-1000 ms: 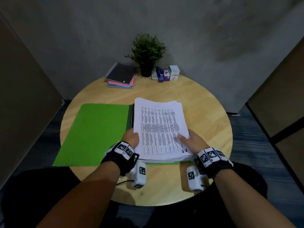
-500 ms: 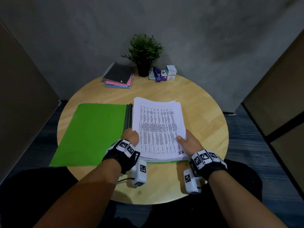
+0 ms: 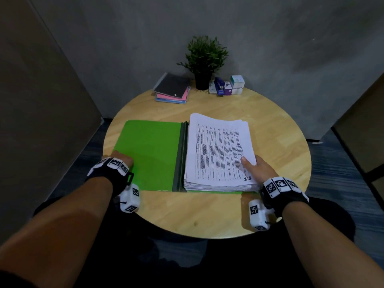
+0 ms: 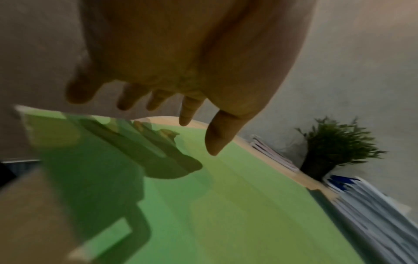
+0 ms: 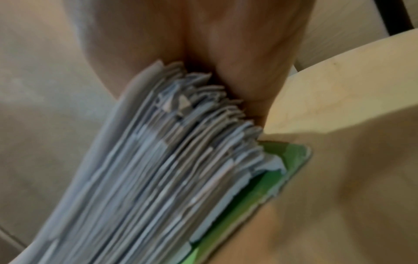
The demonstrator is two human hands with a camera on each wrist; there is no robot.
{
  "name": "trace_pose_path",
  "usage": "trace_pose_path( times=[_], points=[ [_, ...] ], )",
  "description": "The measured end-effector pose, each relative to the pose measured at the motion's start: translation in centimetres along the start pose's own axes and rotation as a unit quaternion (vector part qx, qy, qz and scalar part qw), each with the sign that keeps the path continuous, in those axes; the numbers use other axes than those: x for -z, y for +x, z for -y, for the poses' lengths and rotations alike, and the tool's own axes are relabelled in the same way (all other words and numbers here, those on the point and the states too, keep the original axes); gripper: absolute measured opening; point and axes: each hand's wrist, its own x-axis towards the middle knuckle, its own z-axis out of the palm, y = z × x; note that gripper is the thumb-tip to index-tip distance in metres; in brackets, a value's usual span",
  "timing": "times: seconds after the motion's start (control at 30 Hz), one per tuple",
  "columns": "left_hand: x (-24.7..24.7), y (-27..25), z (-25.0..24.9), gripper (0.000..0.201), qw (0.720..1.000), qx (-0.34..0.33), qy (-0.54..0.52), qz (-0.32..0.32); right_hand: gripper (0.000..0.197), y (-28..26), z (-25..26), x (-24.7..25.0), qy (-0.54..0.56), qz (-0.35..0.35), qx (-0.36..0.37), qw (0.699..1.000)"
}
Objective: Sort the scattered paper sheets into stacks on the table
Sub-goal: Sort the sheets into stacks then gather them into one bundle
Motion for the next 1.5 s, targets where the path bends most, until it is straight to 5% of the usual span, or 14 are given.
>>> trace_pose_path(
  times=[0.13, 0.2, 0.3, 0.4, 0.5, 0.63, 0.77, 0.93, 1.03, 1.2, 1.3, 1.5],
  points=[
    [-0.2, -0.1, 1.3, 0.018, 0.999, -0.025, 0.020, -0.002, 0.056, -0.3, 0.4, 0.1, -0.011, 0.008, -0.006, 1.000],
    [1.2, -0.6, 1.9, 0.032, 0.999, -0.002, -0.042, -0.013, 0.055, -0.4, 0.5, 0.2, -0.011, 0.006, -0.008, 1.000],
    [4.0, -0.8, 2.1, 0.013, 0.993, -0.073, 0.024, -0.085, 0.055, -0.5, 0.5, 0.2, -0.009, 0.006, -0.010, 1.000],
    [8.2, -1.5, 0.8, 0.020, 0.982, -0.086, -0.124, -0.111, 0.055, -0.6, 0.5, 0.2, -0.006, 0.008, -0.010, 1.000],
    [10.9, -3.8, -3.2, 0.029, 0.929, -0.179, -0.305, -0.112, 0.054, -0.6, 0.5, 0.1, -0.010, 0.011, -0.009, 1.000],
    [9.7, -9.0, -10.8, 0.028, 0.856, -0.318, -0.407, 0.002, 0.049, -0.9, 0.7, 0.2, 0.004, 0.009, -0.009, 1.000],
    [4.8, -9.3, -15.7, 0.043, 0.876, -0.347, -0.327, 0.066, 0.046, -1.1, 0.4, 0.3, 0.047, 0.002, -0.016, 0.999],
    [-1.6, -5.6, -13.7, 0.066, 0.944, -0.166, -0.279, 0.064, 0.084, -1.5, -0.5, 1.5, 0.214, -0.006, -0.094, 0.972],
    [-4.4, -4.2, -12.5, 0.079, 0.951, -0.104, -0.278, 0.086, 0.072, -1.2, -1.0, 1.9, 0.201, 0.001, -0.061, 0.978],
    [-5.7, -3.5, -13.0, 0.074, 0.930, -0.149, -0.319, 0.104, 0.071, -0.9, -1.0, 2.4, 0.256, 0.017, -0.084, 0.963],
    [-6.5, -2.9, -13.2, 0.087, 0.956, -0.167, -0.225, 0.083, 0.079, -0.2, -1.2, 2.9, 0.317, 0.061, -0.111, 0.940],
    [-7.6, -2.9, -14.8, 0.078, 0.978, -0.170, -0.119, 0.022, 0.112, 1.3, -1.1, 3.4, 0.217, 0.076, -0.142, 0.963]
  ],
)
